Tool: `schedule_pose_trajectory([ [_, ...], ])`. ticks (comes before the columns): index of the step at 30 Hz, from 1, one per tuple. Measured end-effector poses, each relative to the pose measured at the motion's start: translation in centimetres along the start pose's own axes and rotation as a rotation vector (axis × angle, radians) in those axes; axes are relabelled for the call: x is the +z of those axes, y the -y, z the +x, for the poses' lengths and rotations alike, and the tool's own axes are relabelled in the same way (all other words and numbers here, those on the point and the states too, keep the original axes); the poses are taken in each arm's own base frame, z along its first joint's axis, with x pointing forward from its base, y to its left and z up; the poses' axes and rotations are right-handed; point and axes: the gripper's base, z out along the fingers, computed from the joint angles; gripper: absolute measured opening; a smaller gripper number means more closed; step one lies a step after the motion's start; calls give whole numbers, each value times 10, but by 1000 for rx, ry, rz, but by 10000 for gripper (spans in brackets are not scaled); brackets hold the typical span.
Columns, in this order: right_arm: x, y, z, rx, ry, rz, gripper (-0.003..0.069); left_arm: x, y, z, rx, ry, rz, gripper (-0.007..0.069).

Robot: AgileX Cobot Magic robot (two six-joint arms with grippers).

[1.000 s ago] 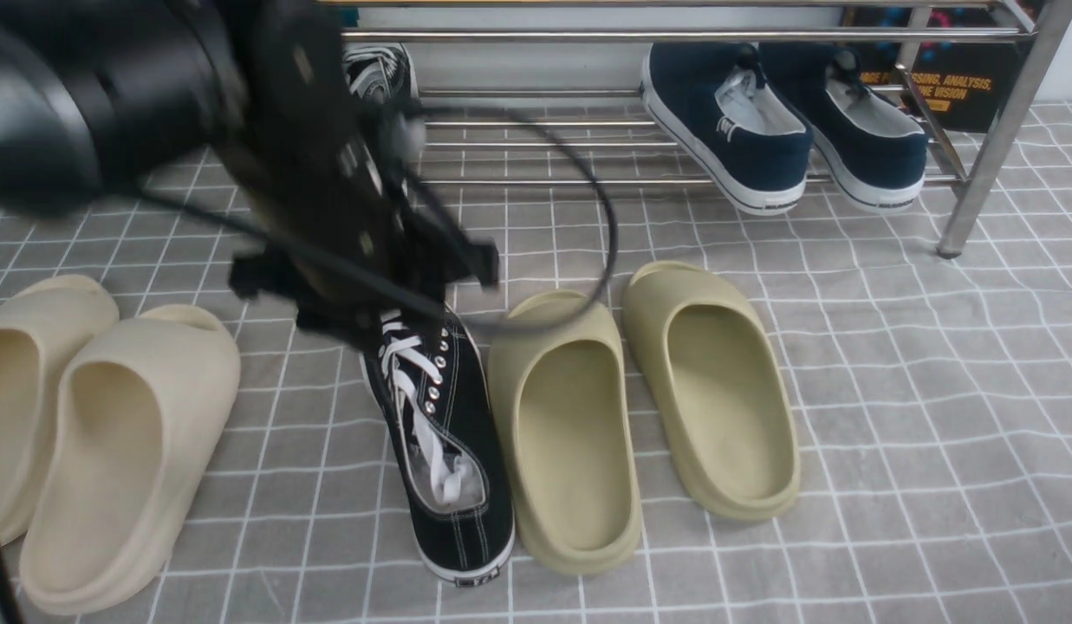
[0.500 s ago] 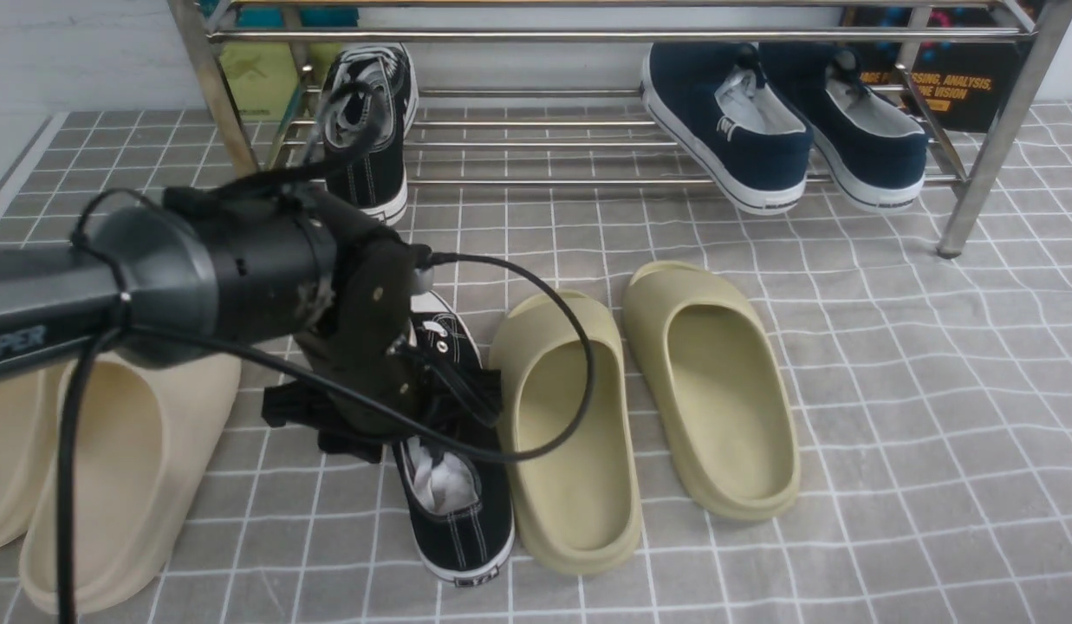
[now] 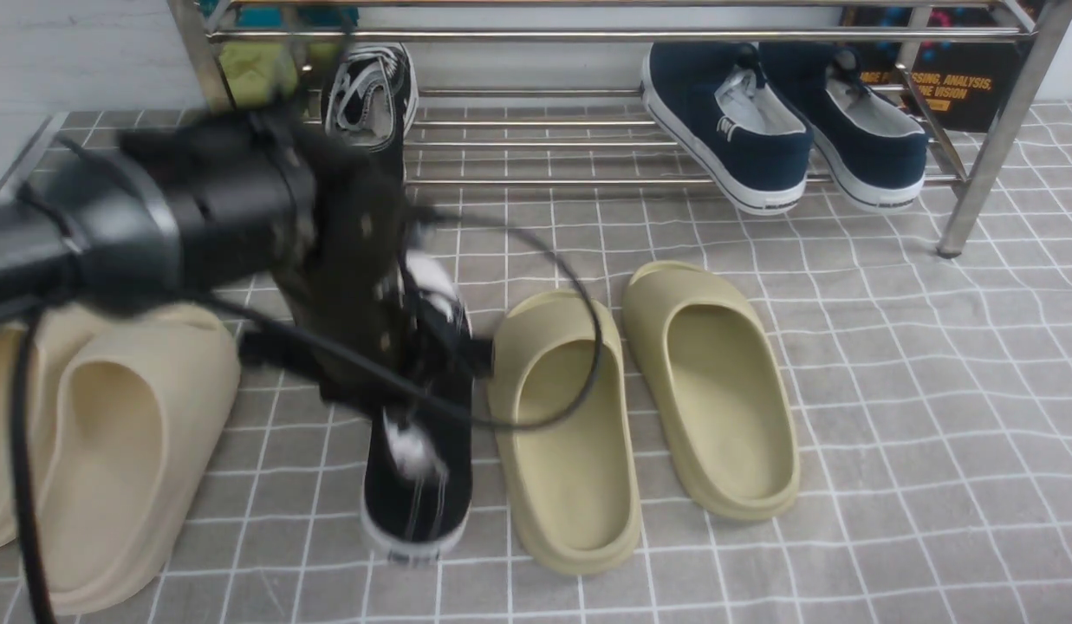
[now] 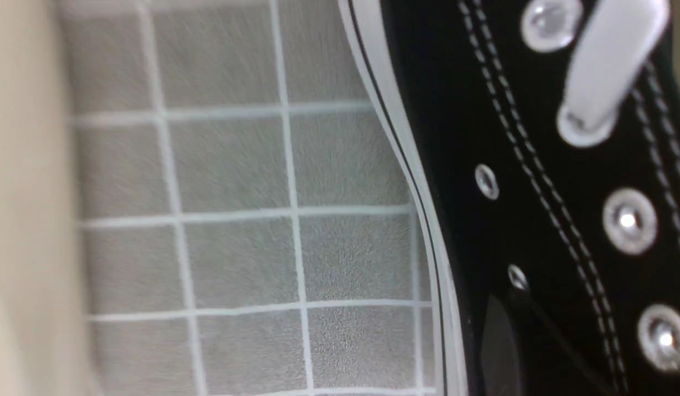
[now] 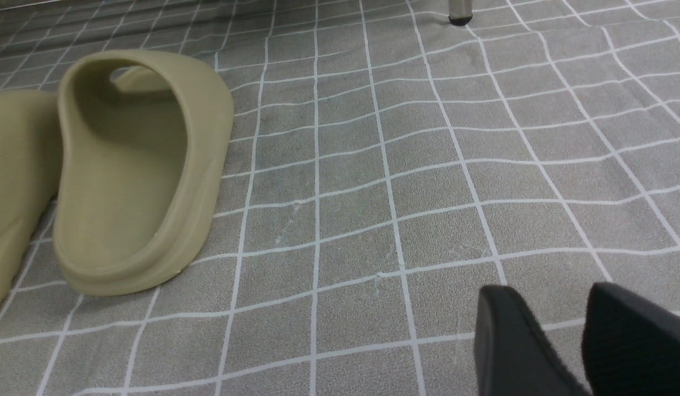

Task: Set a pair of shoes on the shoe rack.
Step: Use the left arm to put a shoe into the shoe rack

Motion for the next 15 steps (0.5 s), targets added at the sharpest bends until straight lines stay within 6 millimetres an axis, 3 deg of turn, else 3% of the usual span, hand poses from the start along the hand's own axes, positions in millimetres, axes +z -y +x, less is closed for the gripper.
schedule_pose_trajectory([
  [3, 0, 0, 0, 0, 0, 0, 239, -27, 6, -24, 48, 72, 24, 39],
  [7, 0, 0, 0, 0, 0, 0, 239, -36, 11, -55, 58, 110, 52, 39],
  [9, 0, 0, 0, 0, 0, 0, 239, -28, 8, -83, 29, 113, 64, 39],
  [10, 0, 0, 0, 0, 0, 0, 239, -26, 8, -88, 23, 115, 65, 39],
  [11, 0, 0, 0, 0, 0, 0, 239, -20, 5, -108, -1, 135, 75, 39],
  [12, 0, 0, 0, 0, 0, 0, 239, -18, 4, -111, -3, 138, 75, 39],
  [15, 0, 0, 0, 0, 0, 0, 239, 2, -4, -150, -53, 191, 90, 39],
])
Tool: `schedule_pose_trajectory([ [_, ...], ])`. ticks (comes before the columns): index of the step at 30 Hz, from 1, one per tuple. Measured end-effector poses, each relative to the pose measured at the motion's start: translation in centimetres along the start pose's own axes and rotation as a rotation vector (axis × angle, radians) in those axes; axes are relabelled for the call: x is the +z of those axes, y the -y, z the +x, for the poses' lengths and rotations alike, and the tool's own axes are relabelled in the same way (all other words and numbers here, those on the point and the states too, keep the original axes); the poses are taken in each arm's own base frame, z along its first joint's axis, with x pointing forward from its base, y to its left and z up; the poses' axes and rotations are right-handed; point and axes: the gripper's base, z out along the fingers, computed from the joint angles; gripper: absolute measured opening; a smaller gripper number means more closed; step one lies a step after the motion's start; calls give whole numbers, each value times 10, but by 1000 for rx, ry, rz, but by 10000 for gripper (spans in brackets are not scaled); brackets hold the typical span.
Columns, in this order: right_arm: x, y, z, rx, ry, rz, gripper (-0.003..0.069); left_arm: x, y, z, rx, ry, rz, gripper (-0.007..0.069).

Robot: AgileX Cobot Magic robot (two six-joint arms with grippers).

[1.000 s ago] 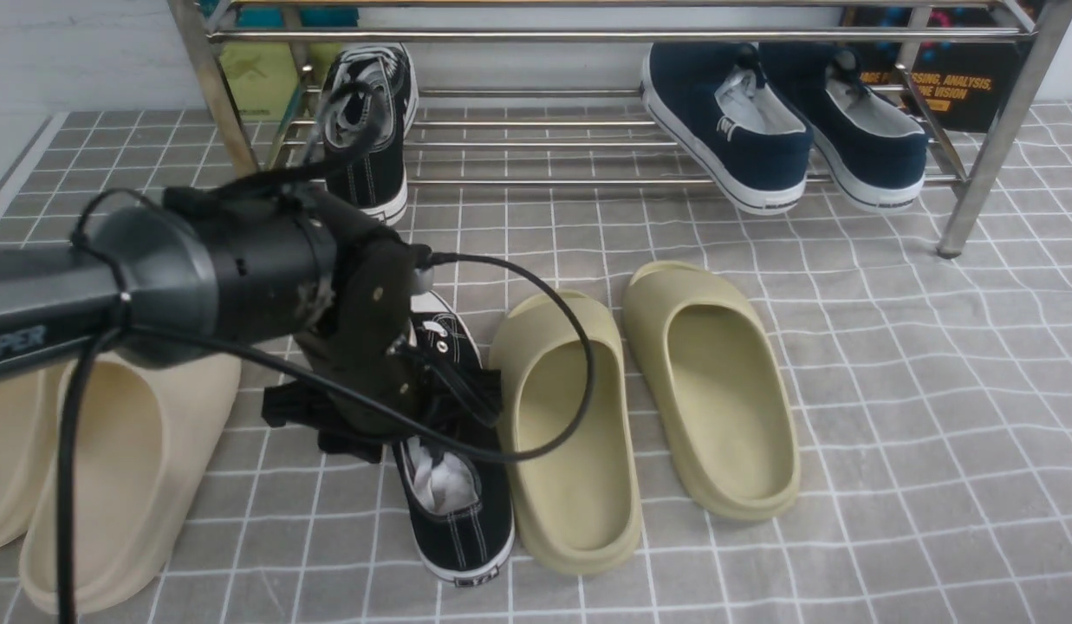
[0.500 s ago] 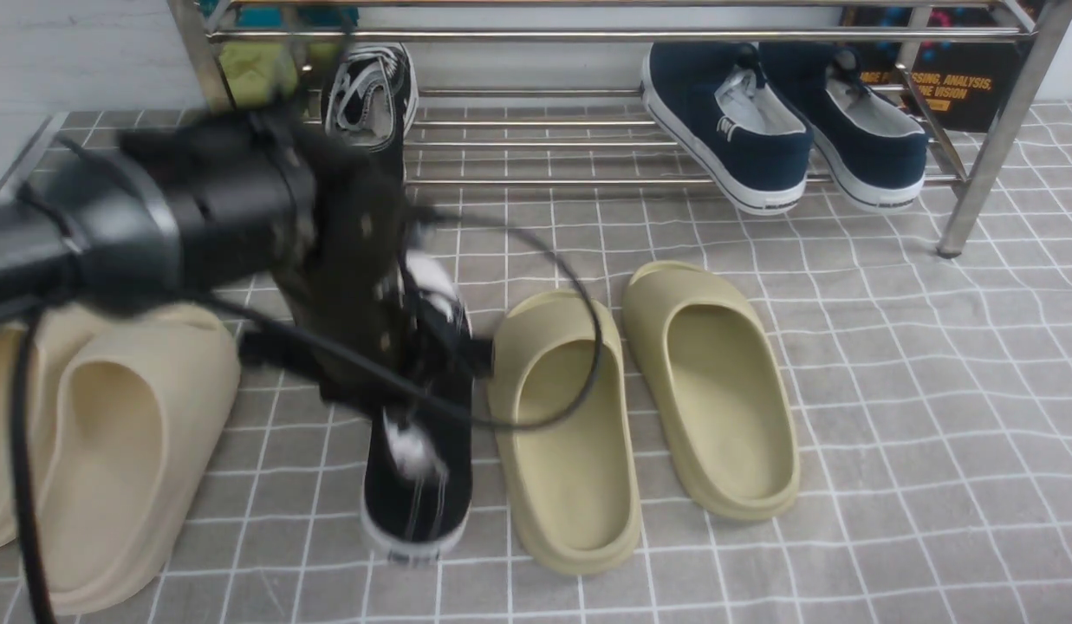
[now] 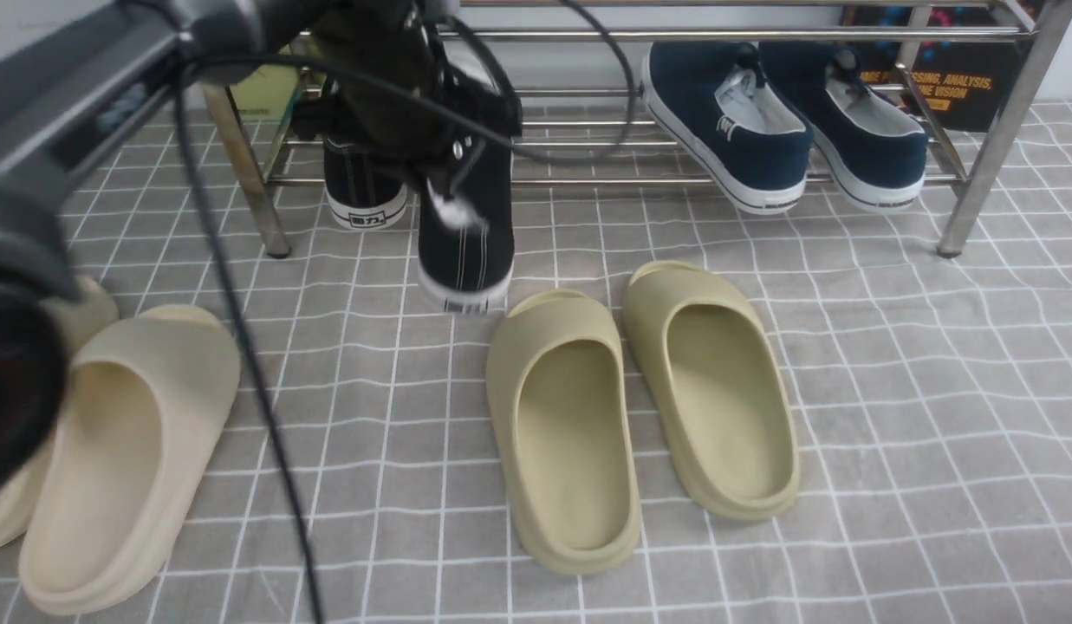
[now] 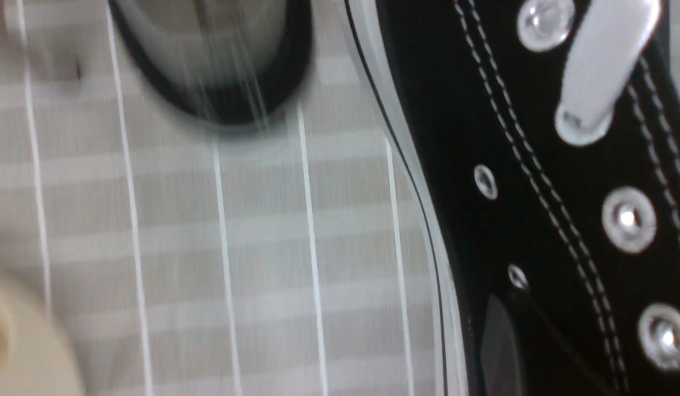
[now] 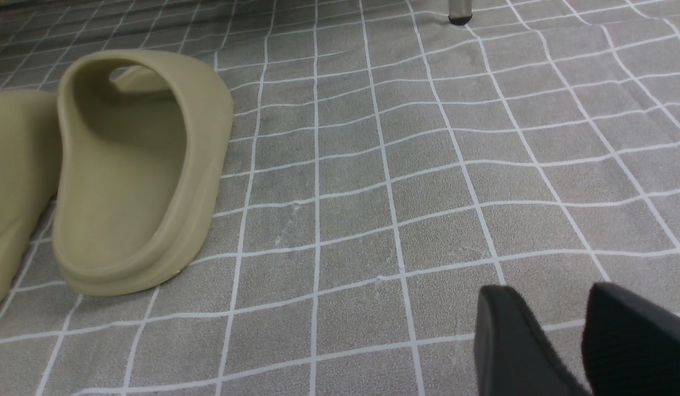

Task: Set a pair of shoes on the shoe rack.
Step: Use the left arm to put a shoe into the shoe rack

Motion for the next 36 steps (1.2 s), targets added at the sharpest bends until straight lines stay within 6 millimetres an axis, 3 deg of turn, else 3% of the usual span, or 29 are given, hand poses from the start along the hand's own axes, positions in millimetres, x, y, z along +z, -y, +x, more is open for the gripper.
schedule_pose_trajectory([
  [3, 0, 0, 0, 0, 0, 0, 239, 7, -2, -17, -24, 48, 20, 39],
  [6, 0, 0, 0, 0, 0, 0, 239, 29, -7, -30, -50, 69, 32, 39],
  [10, 0, 0, 0, 0, 0, 0, 239, 55, -13, -36, -65, 78, 32, 39],
  [14, 0, 0, 0, 0, 0, 0, 239, 68, -16, -38, -78, 106, 32, 39],
  [31, 0, 0, 0, 0, 0, 0, 239, 77, -20, -47, -51, 222, -6, 41],
  [36, 0, 0, 0, -1, 0, 0, 239, 75, -20, -54, -40, 296, 7, 132],
])
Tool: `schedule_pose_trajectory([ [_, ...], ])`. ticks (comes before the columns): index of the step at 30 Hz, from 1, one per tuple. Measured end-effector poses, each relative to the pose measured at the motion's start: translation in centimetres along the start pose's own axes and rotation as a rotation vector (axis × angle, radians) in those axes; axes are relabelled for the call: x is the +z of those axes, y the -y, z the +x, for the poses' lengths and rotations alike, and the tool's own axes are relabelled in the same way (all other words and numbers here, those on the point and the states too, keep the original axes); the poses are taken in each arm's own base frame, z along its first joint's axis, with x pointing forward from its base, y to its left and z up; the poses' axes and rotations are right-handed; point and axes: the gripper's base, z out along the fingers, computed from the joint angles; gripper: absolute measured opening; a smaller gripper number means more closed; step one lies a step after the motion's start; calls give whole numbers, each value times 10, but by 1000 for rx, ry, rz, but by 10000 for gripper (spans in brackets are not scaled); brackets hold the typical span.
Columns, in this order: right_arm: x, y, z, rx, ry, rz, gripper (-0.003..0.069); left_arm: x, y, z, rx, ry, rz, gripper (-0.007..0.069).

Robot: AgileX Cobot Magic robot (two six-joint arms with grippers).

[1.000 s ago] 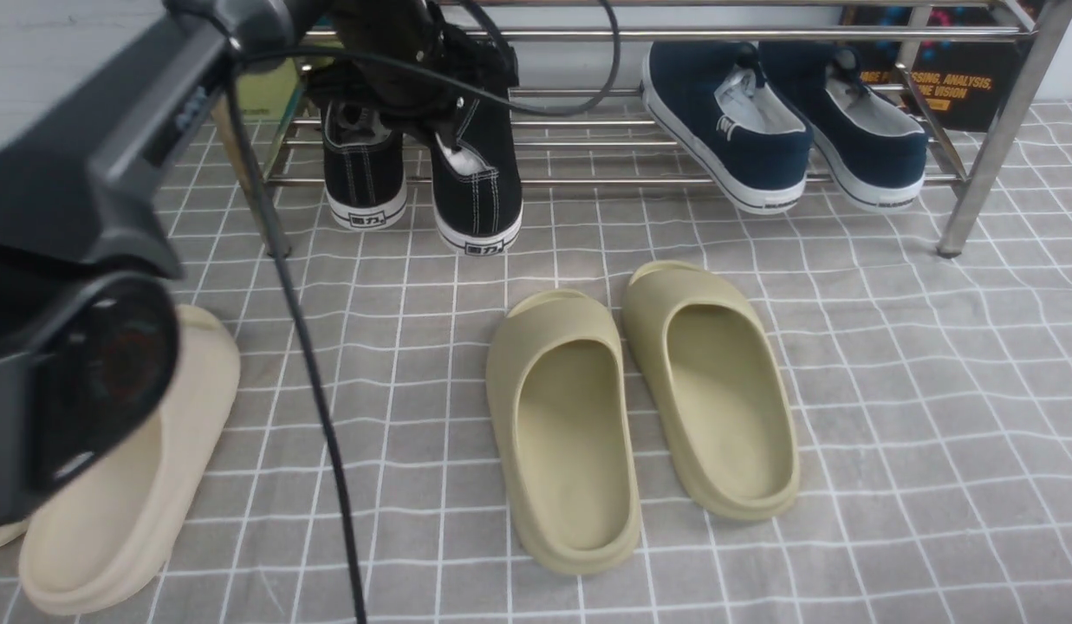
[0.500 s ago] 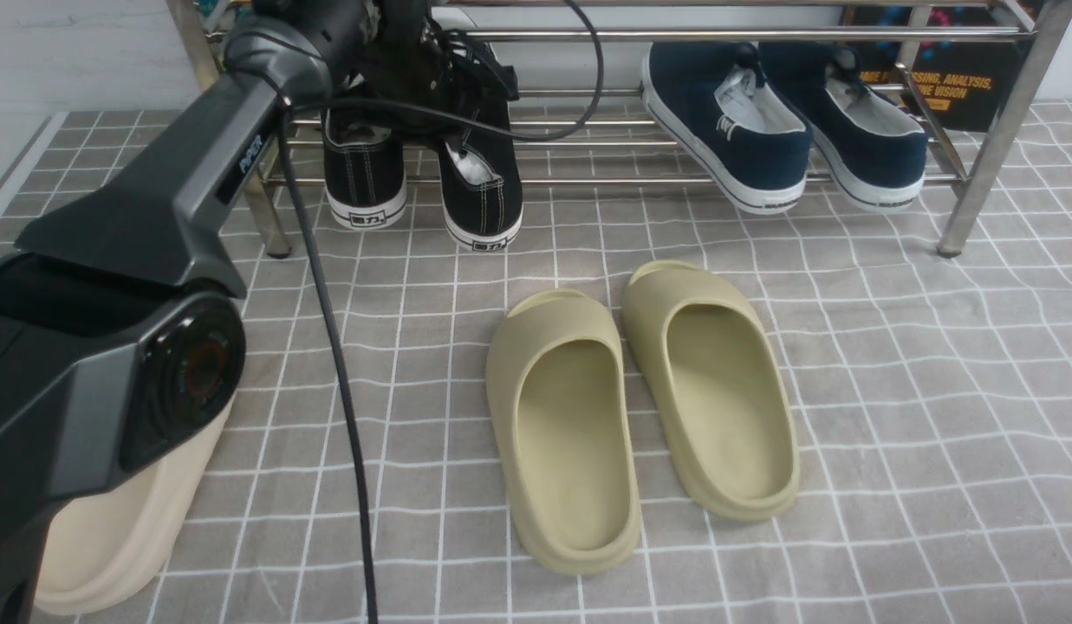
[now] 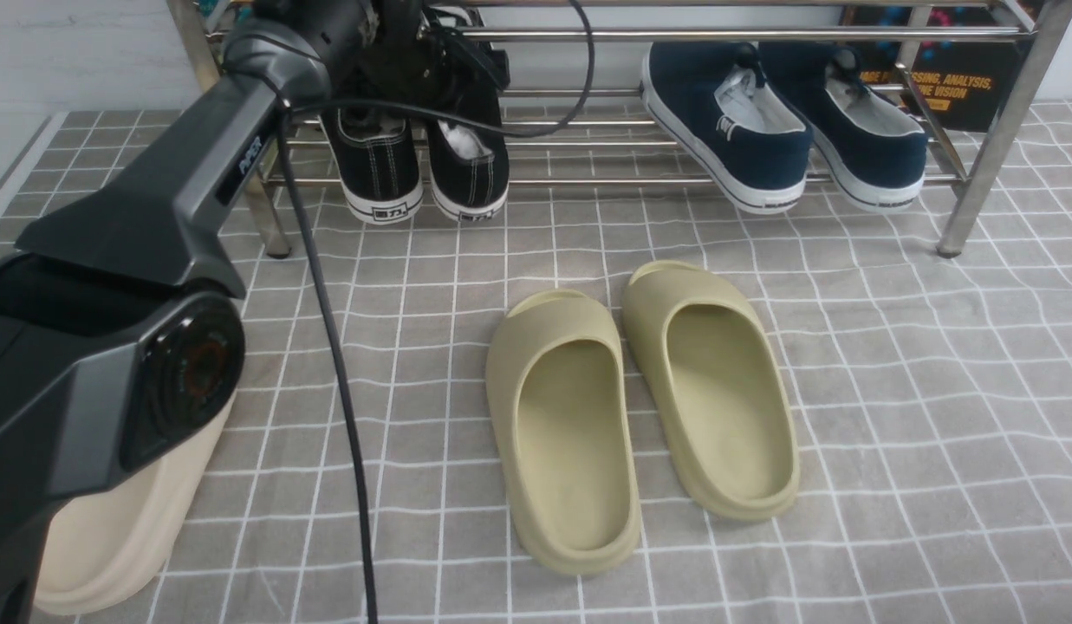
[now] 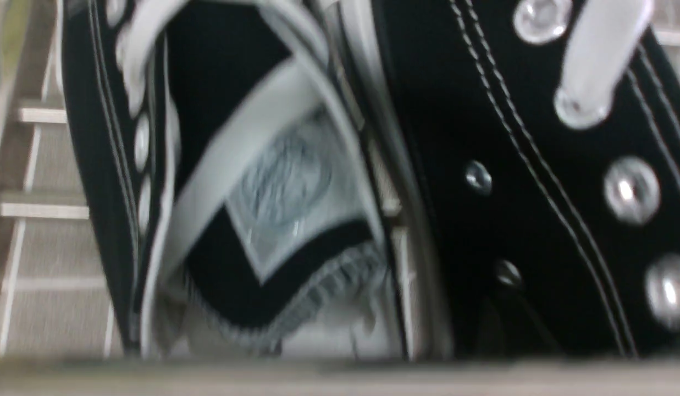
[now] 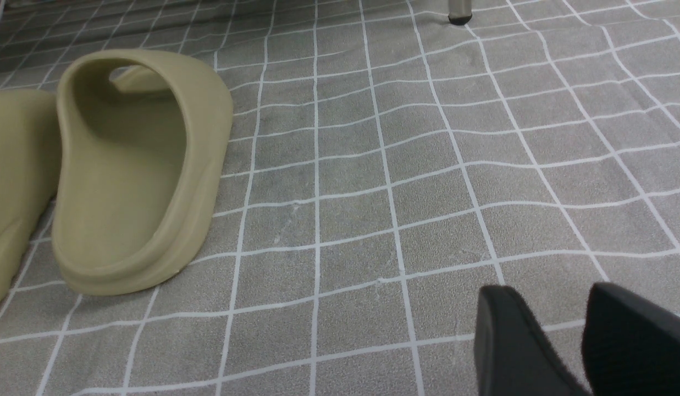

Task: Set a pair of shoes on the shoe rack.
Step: Use the left arm to put a shoe into the shoe rack

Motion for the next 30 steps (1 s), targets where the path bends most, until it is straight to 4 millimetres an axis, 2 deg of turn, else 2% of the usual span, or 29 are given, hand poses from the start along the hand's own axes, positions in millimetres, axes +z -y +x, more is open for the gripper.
schedule_pose_trajectory([
  [7, 0, 0, 0, 0, 0, 0, 239, 0, 0, -1, 0, 9, 3, 302],
  [9, 0, 0, 0, 0, 0, 0, 239, 0, 0, 0, 0, 1, 1, 322],
  [14, 0, 0, 0, 0, 0, 0, 239, -1, 1, 3, -22, -42, 12, 317],
  [17, 0, 0, 0, 0, 0, 0, 239, -2, 2, 7, -63, -81, 22, 272],
  [20, 0, 0, 0, 0, 0, 0, 239, -2, 2, 7, -99, -87, 21, 169],
  [21, 0, 0, 0, 0, 0, 0, 239, -2, 2, 7, -127, -87, 19, 63],
  [23, 0, 0, 0, 0, 0, 0, 239, -2, 1, 6, -149, -85, 13, -13],
  [30, 0, 0, 0, 0, 0, 0, 239, -3, 2, 5, -208, -77, 31, -13],
])
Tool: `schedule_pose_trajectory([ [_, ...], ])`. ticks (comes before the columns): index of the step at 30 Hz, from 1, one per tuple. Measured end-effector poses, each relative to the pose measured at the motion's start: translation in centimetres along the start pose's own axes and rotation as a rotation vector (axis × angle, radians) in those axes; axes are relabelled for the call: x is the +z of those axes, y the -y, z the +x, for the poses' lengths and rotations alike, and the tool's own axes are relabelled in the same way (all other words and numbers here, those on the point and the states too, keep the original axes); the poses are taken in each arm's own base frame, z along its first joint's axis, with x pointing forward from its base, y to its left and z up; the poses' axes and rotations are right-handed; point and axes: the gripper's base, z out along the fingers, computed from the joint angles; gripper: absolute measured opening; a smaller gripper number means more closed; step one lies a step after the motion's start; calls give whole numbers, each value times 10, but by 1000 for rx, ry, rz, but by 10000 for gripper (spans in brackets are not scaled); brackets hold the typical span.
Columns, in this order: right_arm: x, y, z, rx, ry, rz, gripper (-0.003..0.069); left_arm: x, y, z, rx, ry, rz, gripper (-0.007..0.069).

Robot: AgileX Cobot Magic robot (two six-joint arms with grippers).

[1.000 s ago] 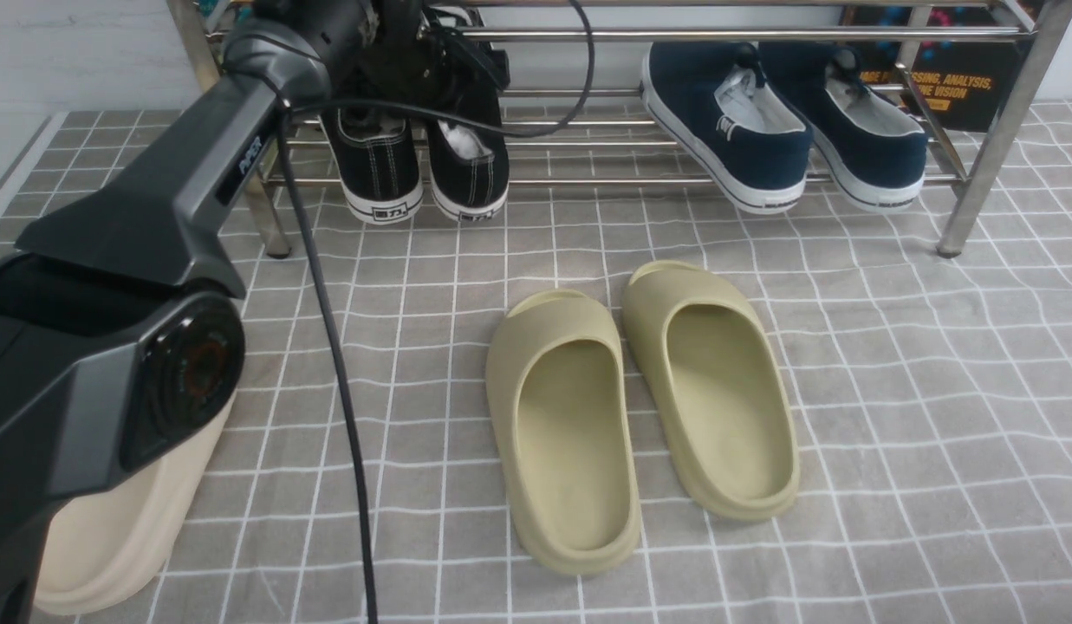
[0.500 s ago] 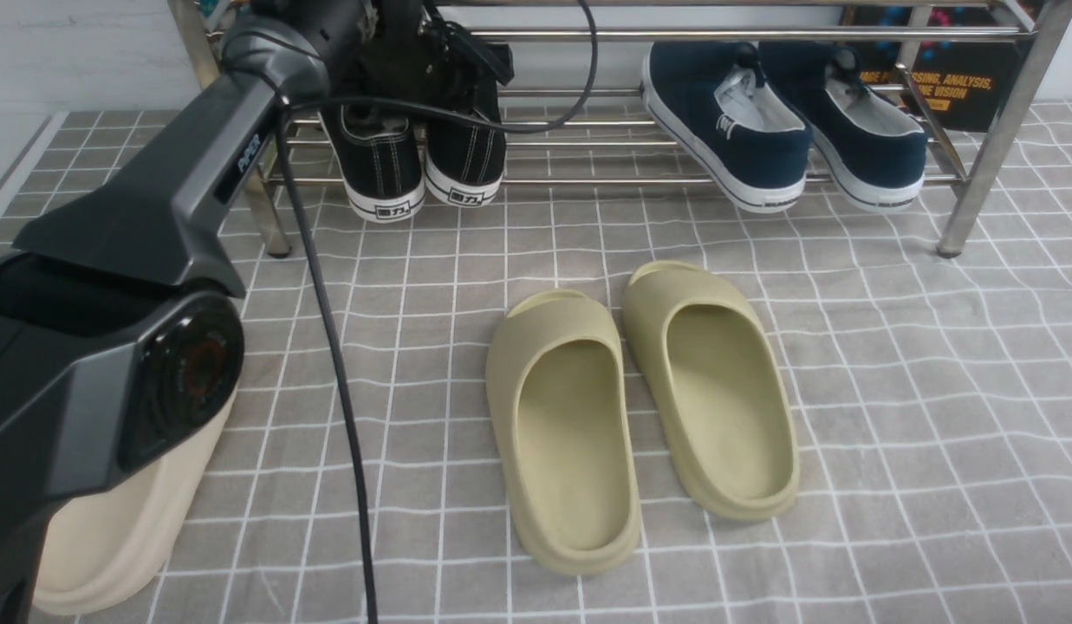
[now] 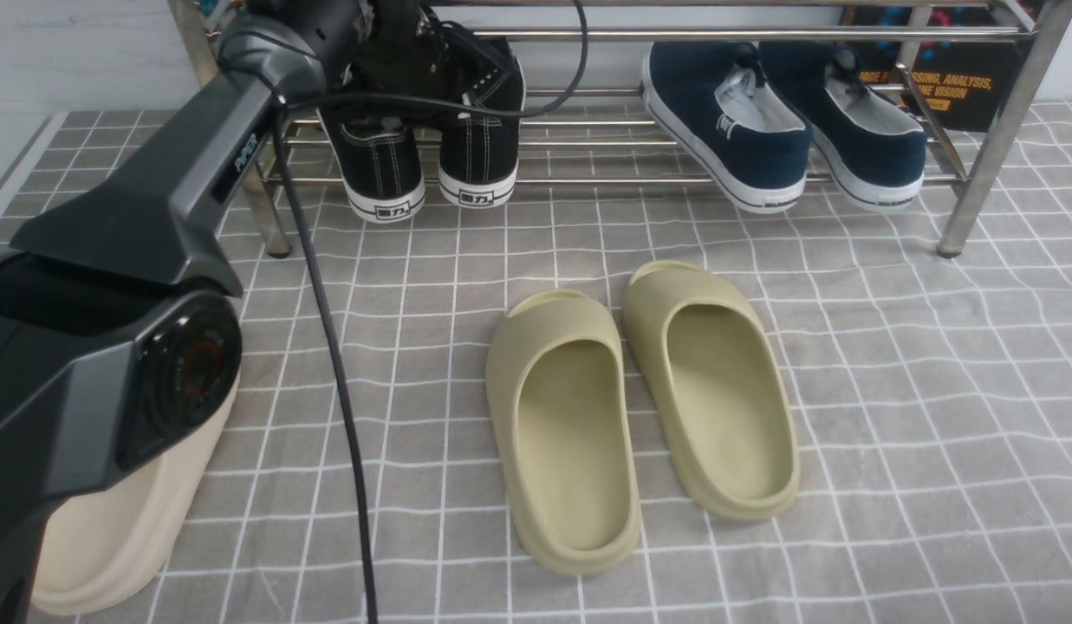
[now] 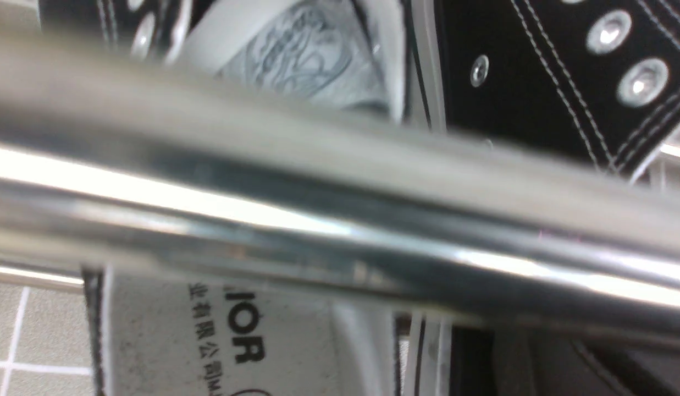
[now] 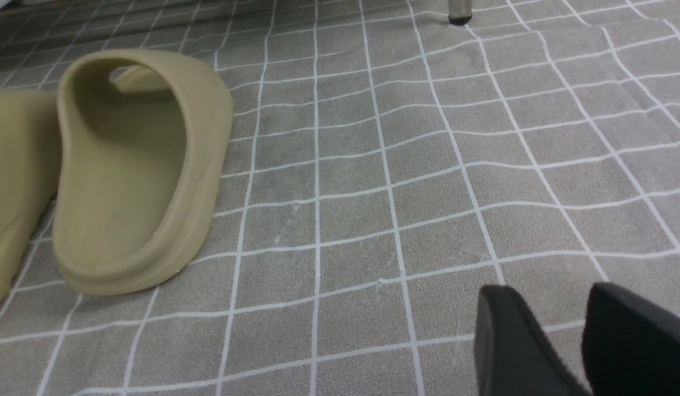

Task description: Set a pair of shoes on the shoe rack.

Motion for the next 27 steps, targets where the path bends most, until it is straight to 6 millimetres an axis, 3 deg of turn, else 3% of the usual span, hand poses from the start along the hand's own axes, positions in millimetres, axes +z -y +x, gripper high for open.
schedule_pose_trajectory([
  [6, 0, 0, 0, 0, 0, 0, 239, 2, 0, 0, -3, 7, 4, 22],
  [9, 0, 0, 0, 0, 0, 0, 239, 1, 1, -2, -3, 30, 16, 116],
  [11, 0, 0, 0, 0, 0, 0, 239, 1, 2, -3, -3, 34, 19, 253],
  [14, 0, 0, 0, 0, 0, 0, 239, -1, 2, -2, 1, 20, 9, 393],
  [16, 0, 0, 0, 0, 0, 0, 239, -9, 1, -3, 17, 6, -11, 424],
  [19, 0, 0, 0, 0, 0, 0, 239, -25, 1, -7, 52, -1, -62, 421],
  [20, 0, 0, 0, 0, 0, 0, 239, -44, 2, -12, 81, 13, -102, 386],
  [22, 0, 0, 0, 0, 0, 0, 239, -57, 3, -14, 103, 16, -133, 351],
  [24, 0, 0, 0, 0, 0, 0, 239, -96, 9, -19, 158, 14, -174, 223],
  [25, 0, 0, 0, 0, 0, 0, 239, -99, 9, -19, 169, 14, -176, 204],
  [26, 0, 0, 0, 0, 0, 0, 239, -120, 16, -19, 235, 8, -170, 113],
  [27, 0, 0, 0, 0, 0, 0, 239, -122, 18, -18, 243, 6, -167, 103],
])
